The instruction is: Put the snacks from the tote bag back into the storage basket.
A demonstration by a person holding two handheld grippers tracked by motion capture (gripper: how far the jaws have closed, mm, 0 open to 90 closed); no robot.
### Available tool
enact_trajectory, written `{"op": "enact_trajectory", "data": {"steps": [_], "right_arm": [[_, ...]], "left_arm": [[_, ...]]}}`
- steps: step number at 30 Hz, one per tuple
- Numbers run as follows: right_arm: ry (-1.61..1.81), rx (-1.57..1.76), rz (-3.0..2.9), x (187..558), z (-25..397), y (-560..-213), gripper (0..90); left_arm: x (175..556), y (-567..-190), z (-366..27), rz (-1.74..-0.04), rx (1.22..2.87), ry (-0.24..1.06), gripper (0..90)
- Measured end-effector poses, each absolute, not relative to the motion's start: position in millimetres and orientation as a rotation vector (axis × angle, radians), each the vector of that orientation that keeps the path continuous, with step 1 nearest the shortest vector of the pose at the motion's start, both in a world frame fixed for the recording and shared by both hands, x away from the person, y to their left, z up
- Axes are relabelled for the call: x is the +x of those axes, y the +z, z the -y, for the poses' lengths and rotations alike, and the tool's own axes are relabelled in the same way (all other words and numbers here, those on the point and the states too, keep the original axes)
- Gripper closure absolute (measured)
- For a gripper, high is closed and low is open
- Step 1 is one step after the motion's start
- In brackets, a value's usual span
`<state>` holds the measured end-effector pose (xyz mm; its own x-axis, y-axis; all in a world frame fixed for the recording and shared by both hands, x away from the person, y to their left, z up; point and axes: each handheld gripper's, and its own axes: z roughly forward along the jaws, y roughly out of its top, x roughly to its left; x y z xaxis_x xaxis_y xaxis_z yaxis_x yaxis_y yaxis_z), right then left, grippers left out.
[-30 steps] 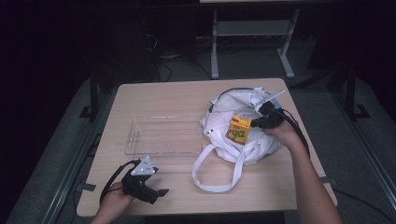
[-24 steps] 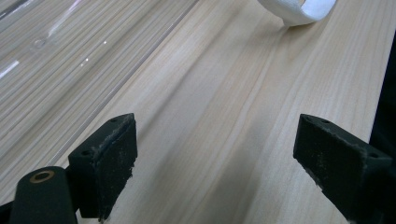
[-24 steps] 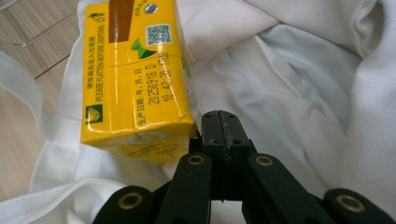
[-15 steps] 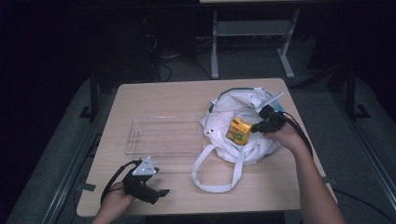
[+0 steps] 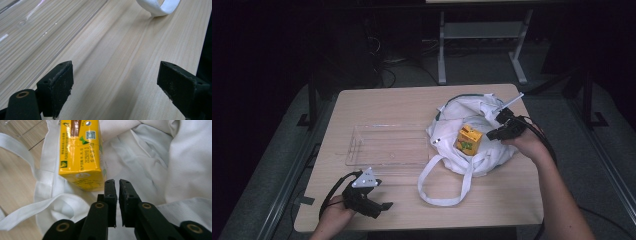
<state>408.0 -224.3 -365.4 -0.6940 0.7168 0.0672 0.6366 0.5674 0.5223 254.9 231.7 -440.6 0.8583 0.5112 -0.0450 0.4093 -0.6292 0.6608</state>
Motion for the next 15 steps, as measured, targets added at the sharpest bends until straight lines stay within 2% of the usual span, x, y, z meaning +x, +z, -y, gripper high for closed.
{"op": "enact_trajectory", "data": {"steps": [5,15], "right_arm": [[0.743,1.138,-2.663,406,223,-352,76.9],[0.721,1.114,-2.696,405,209,-325,59.9]], "left_arm": [[254,-440,-232,-0.669,2.326,0.191,13.4],[255,-441,-232,-0.665,2.33,0.194,13.4]]}}
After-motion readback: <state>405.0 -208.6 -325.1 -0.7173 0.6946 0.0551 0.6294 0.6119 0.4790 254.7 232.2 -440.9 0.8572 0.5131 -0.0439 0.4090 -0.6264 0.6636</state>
